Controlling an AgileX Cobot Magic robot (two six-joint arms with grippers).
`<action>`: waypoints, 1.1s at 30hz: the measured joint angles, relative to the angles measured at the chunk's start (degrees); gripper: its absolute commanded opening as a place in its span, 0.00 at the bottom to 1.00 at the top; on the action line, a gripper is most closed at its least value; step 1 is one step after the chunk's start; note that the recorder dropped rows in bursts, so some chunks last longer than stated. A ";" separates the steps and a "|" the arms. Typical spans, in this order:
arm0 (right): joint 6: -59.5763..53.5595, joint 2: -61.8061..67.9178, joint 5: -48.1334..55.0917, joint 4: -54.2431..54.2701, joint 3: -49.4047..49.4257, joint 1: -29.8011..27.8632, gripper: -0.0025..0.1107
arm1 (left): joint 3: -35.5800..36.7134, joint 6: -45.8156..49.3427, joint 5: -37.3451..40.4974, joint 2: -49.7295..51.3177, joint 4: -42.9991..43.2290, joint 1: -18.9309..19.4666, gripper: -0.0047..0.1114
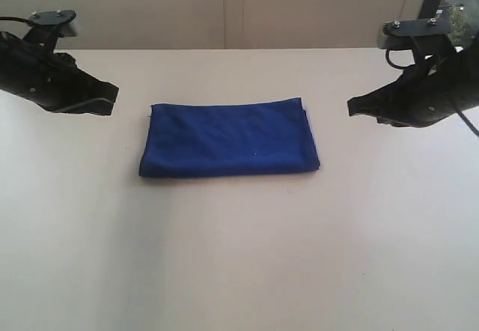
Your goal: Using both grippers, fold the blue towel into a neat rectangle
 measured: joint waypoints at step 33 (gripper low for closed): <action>2.63 -61.65 -5.06 2.47 37.08 -0.08 0.02 | 42.74 4.14 -6.92 -53.31 -4.75 0.09 0.04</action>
